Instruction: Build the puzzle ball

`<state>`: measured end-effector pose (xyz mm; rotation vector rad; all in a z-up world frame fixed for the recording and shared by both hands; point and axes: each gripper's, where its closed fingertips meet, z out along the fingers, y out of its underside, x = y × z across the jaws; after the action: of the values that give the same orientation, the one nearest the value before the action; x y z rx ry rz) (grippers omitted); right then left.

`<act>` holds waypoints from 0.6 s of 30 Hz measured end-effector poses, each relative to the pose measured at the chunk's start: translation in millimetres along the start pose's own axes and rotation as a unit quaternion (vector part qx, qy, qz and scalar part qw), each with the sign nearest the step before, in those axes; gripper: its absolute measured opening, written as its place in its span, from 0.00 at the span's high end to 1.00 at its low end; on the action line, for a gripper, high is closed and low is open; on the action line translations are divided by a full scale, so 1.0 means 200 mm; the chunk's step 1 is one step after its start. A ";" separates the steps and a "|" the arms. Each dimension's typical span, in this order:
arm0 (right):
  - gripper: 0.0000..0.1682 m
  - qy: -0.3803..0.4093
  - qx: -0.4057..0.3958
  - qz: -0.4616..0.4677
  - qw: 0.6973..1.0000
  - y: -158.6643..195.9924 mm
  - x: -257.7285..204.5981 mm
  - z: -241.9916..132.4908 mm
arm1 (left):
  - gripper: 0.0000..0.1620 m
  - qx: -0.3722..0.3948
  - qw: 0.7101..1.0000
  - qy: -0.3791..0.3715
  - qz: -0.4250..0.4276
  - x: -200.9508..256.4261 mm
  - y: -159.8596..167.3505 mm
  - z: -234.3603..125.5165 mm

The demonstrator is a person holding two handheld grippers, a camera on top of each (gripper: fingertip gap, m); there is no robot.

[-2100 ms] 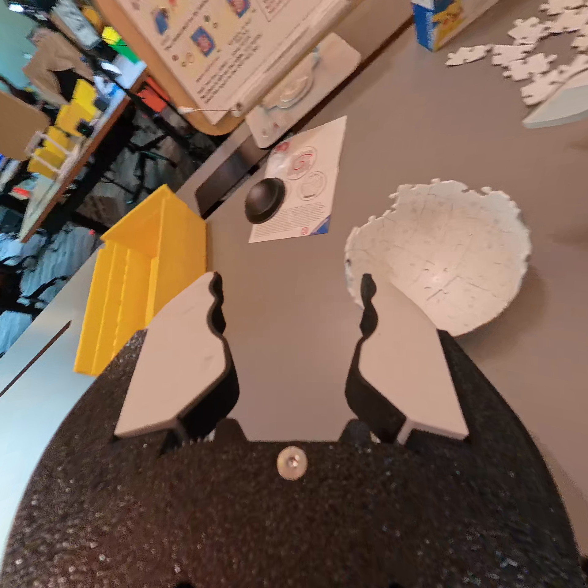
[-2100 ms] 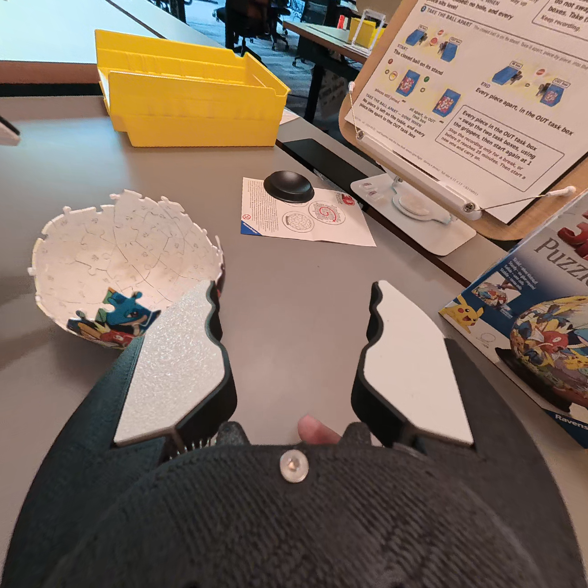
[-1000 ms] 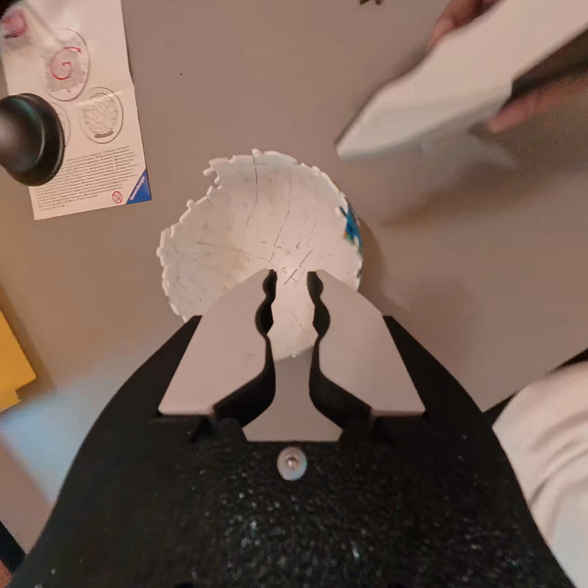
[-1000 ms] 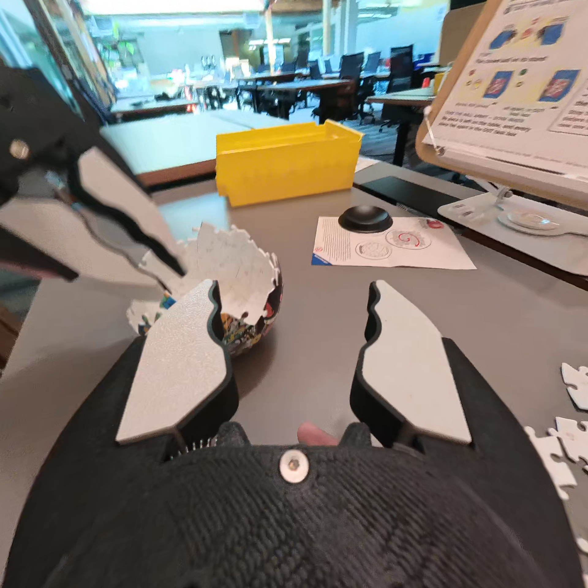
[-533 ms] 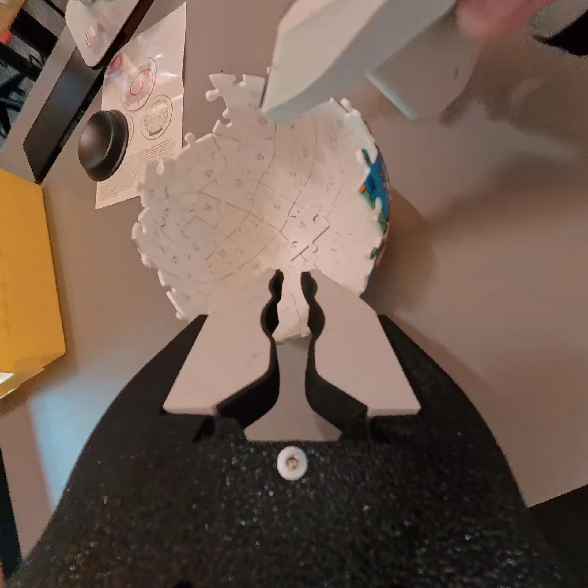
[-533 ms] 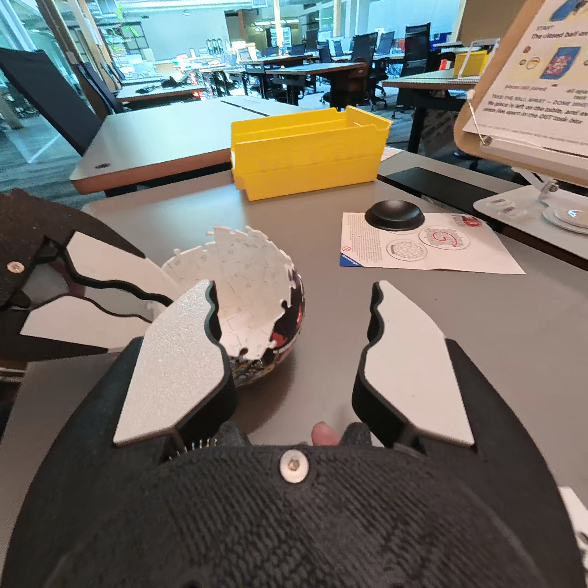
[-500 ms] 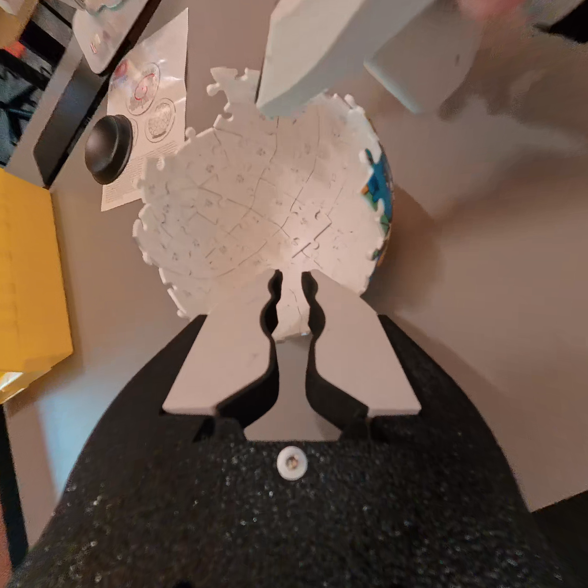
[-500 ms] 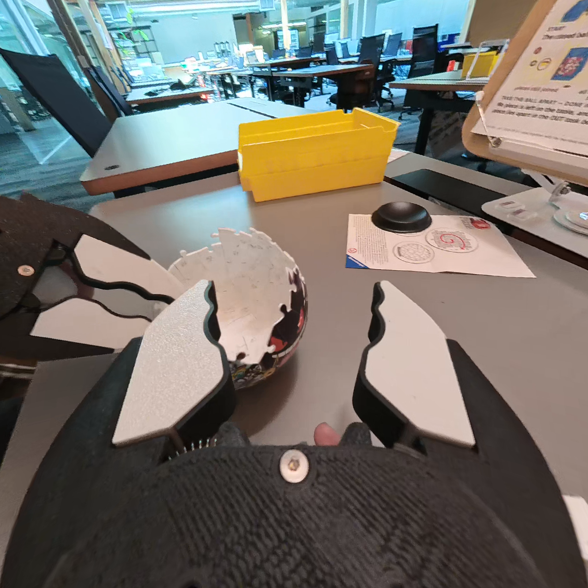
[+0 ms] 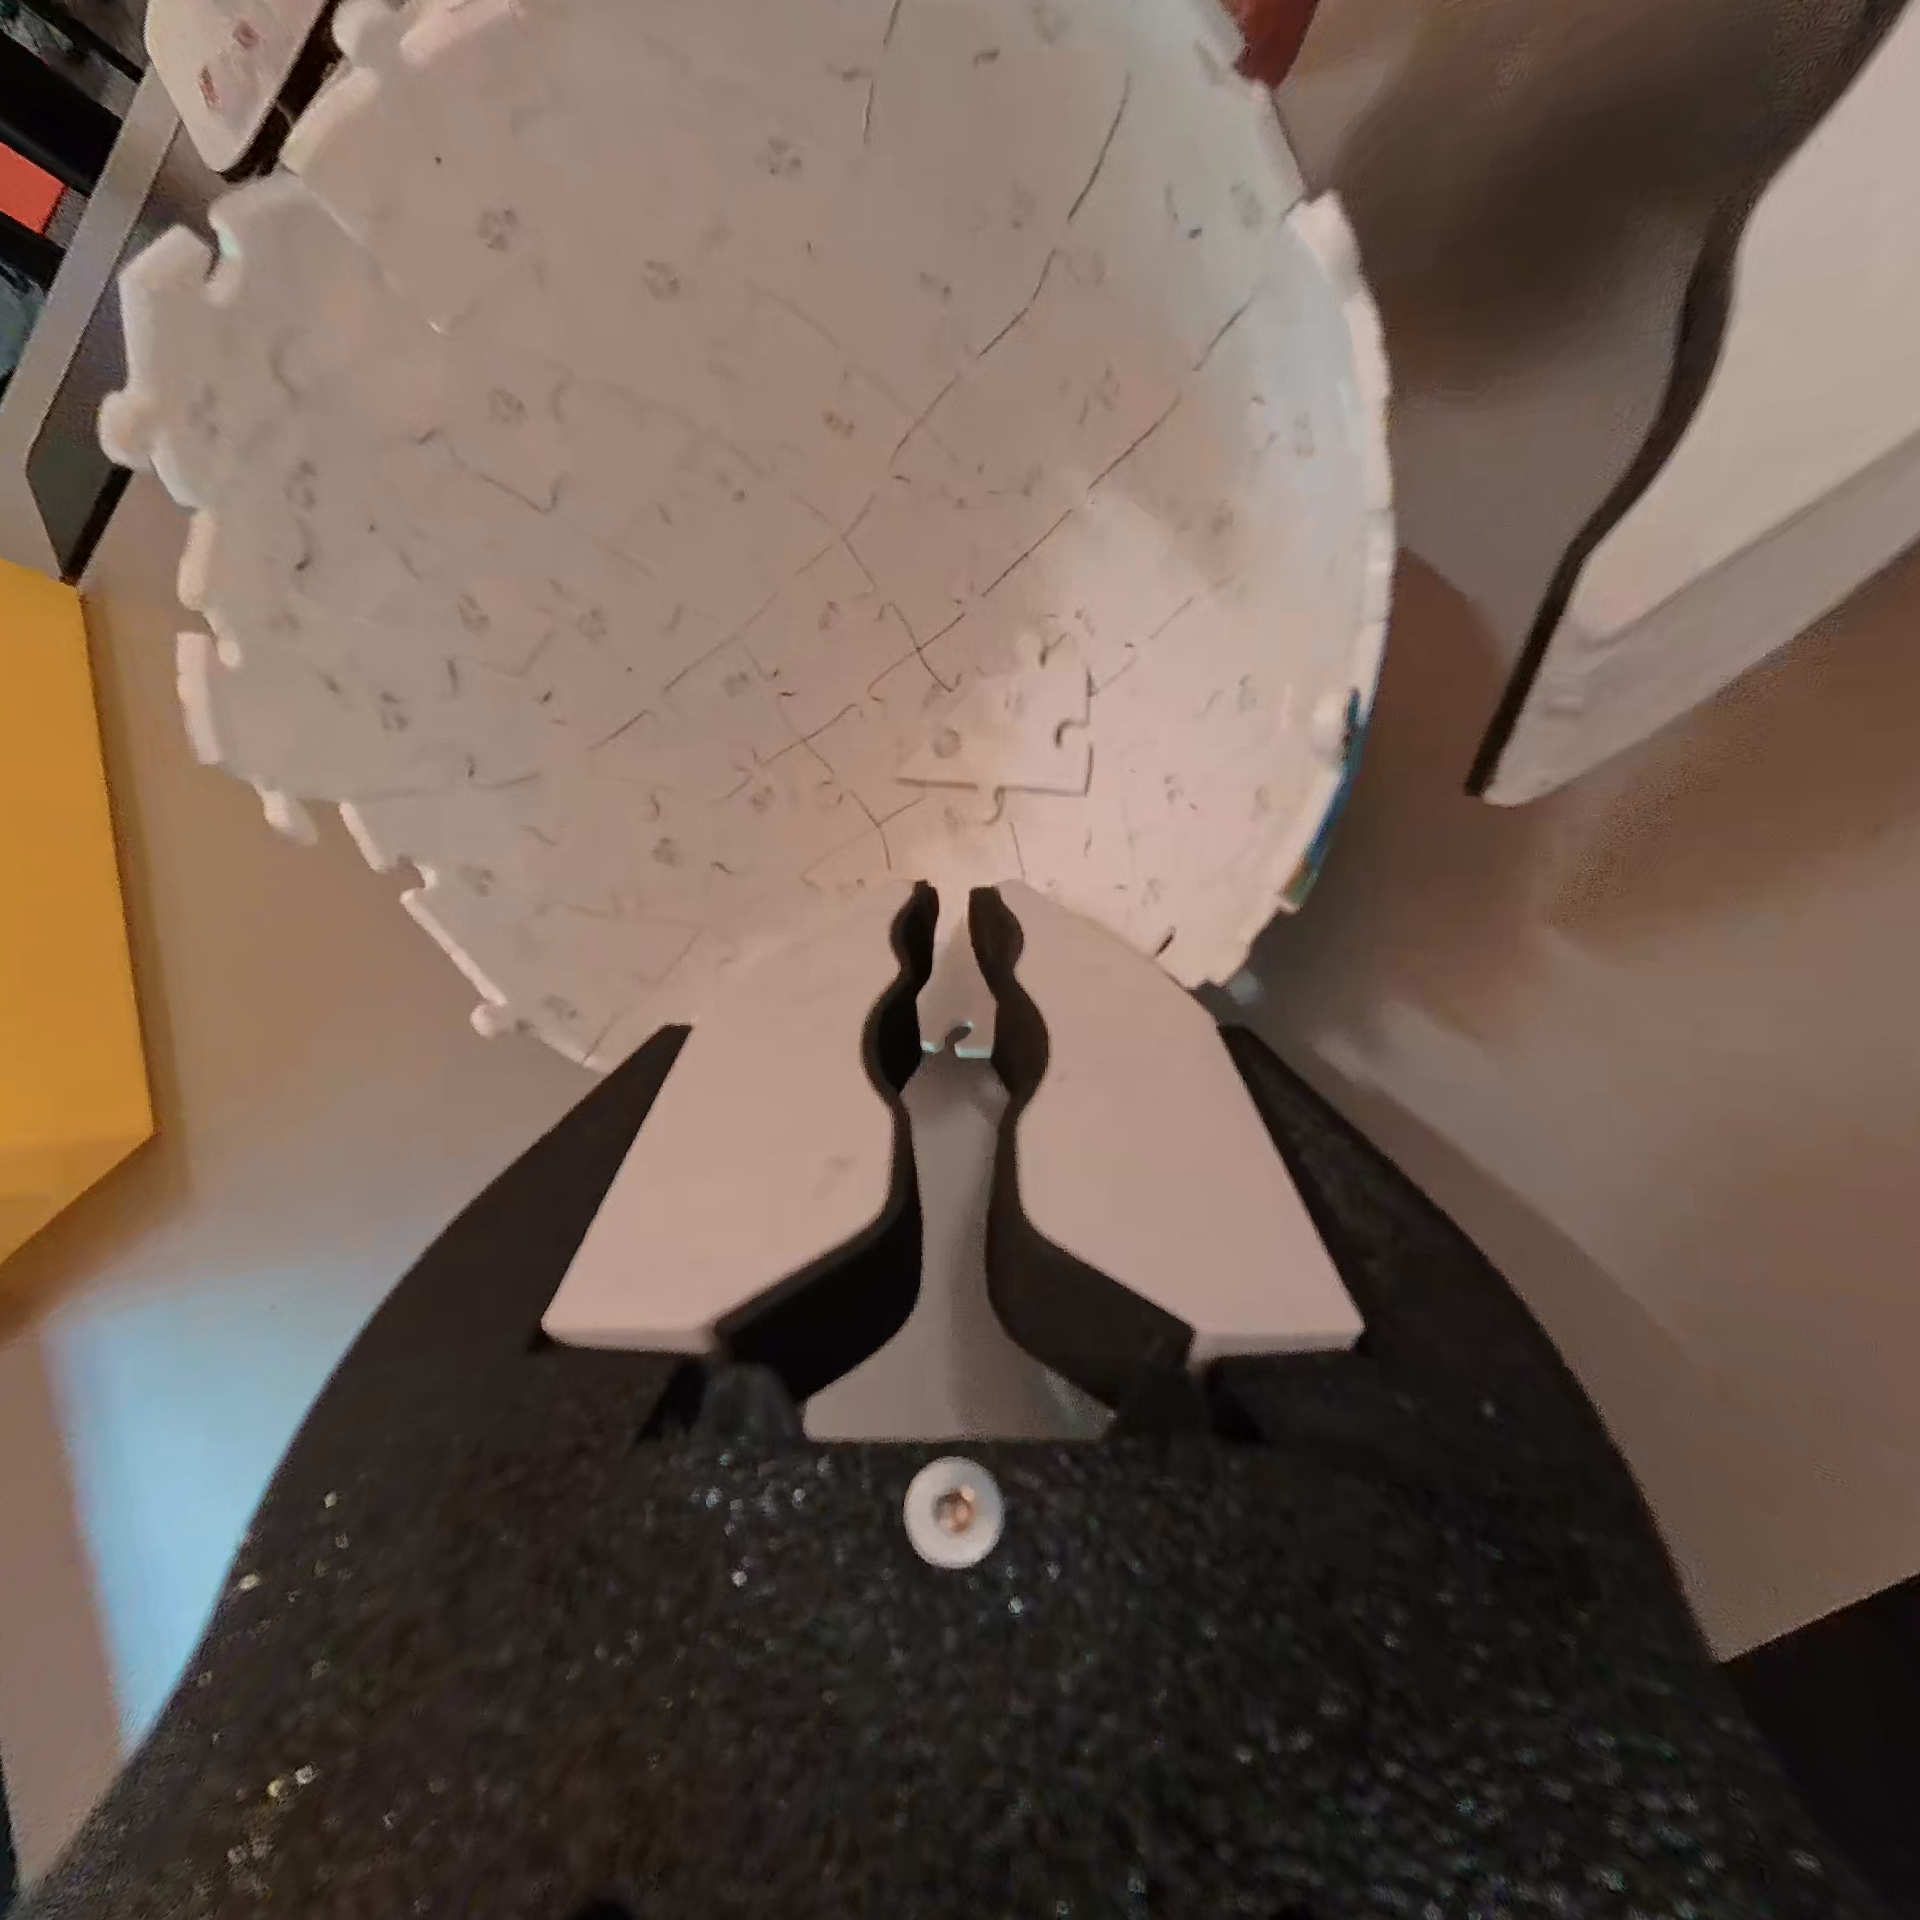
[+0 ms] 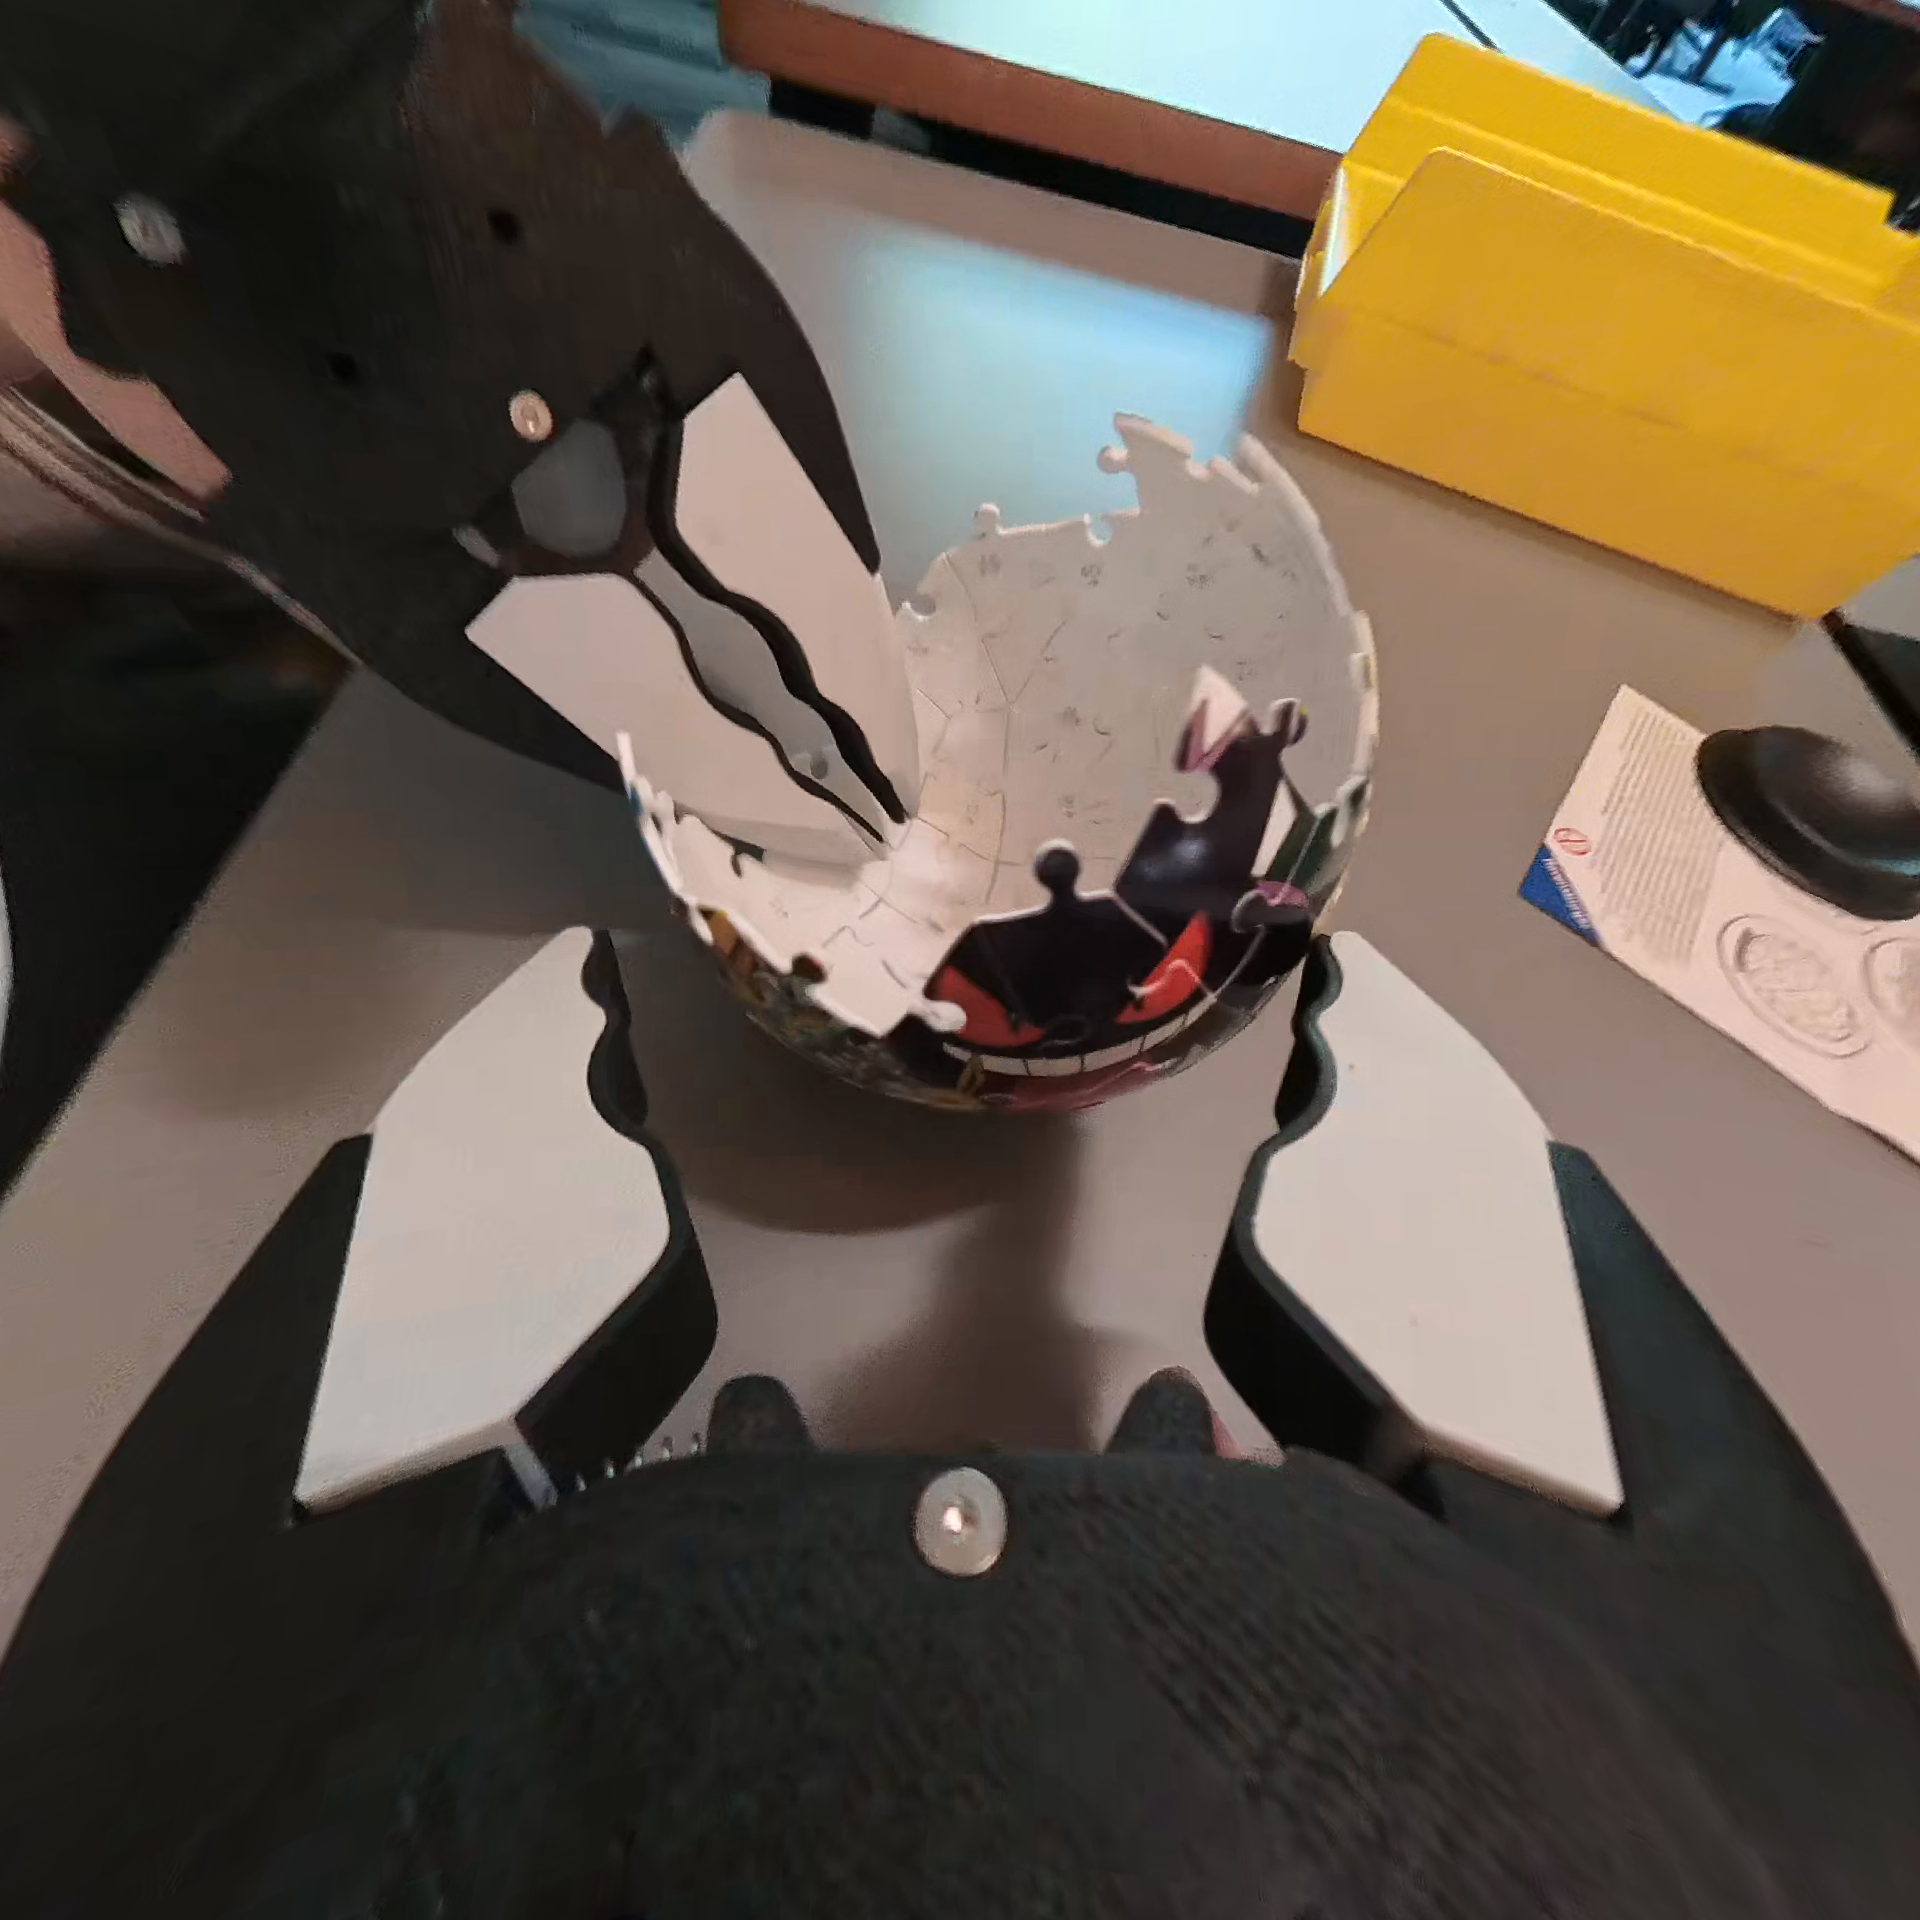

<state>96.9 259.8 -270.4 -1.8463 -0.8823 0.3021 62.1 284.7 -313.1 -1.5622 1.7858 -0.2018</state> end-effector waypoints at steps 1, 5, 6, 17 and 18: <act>0.28 0.008 -0.010 -0.018 1.000 0.01 0.00 0.01 | 0.95 0.002 1.000 0.002 -0.003 0.00 0.00 0.00; 0.27 0.036 -0.026 -0.067 0.997 0.01 0.01 0.05 | 0.95 0.003 1.000 0.013 -0.012 0.00 0.02 0.01; 0.29 0.047 -0.025 -0.073 0.996 0.00 0.03 0.05 | 0.96 0.001 1.000 0.014 -0.010 0.00 0.03 0.01; 0.24 0.011 0.060 -0.051 0.997 -0.10 -0.04 0.13 | 1.00 -0.009 1.000 0.026 0.009 0.01 0.06 0.03; 0.21 0.017 0.057 -0.064 0.996 -0.10 -0.05 0.14 | 1.00 -0.007 1.000 0.029 0.008 0.01 0.06 0.03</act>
<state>64.7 277.3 -267.2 -1.6772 -0.9369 0.2354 56.5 288.4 -325.8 -1.5652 1.8479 -0.2279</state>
